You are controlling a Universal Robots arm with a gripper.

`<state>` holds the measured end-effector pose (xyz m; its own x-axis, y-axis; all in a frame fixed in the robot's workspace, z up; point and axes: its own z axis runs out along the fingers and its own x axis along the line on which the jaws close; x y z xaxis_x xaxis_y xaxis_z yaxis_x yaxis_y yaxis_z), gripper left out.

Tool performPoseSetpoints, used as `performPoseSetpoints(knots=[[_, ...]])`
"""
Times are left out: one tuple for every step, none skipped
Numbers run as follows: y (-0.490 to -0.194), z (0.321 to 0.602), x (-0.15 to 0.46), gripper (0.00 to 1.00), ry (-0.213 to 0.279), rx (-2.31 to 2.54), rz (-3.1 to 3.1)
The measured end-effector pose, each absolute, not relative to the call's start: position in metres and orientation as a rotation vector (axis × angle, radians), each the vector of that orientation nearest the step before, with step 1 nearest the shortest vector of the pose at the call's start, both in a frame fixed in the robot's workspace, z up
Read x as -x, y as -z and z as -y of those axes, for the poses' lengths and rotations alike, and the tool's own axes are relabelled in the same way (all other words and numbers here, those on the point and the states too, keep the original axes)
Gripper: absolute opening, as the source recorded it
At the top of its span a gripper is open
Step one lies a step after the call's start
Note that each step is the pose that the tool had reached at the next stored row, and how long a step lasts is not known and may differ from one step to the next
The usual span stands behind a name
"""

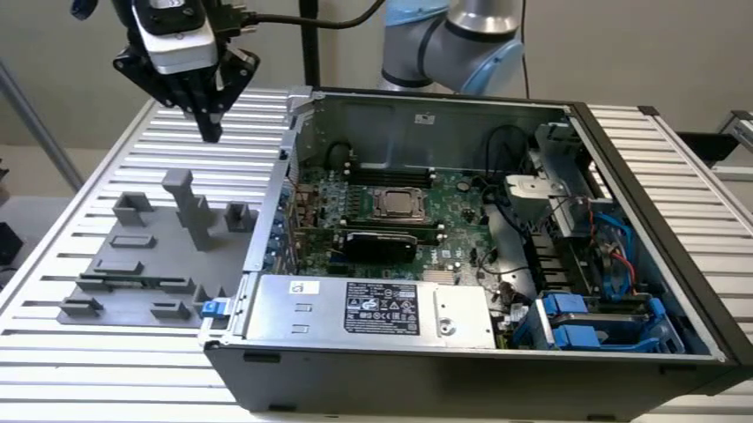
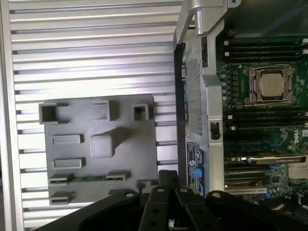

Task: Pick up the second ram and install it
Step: 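Reach for the second ram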

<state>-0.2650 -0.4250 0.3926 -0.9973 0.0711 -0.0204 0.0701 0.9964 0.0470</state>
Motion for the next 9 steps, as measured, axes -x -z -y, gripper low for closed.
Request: performPoseSetpoints(knots=[[-0.392, 0.425, 0.27, 0.0, -0.072, -0.11, -3.117], [-0.391, 0.426, 0.274, 0.0, -0.071, -0.11, -3.117], [-0.39, 0.426, 0.278, 0.0, -0.071, -0.11, -3.117], [-0.389, 0.427, 0.283, 0.0, -0.07, -0.11, -3.117], [-0.388, 0.427, 0.287, 0.0, -0.07, -0.11, -3.117], [-0.387, 0.427, 0.292, 0.0, -0.069, -0.11, -3.117], [-0.386, 0.428, 0.296, 0.0, -0.069, -0.11, -3.117], [-0.385, 0.428, 0.3, 0.0, -0.068, -0.11, -3.117], [-0.384, 0.429, 0.305, 0.0, -0.068, -0.11, -3.117]])
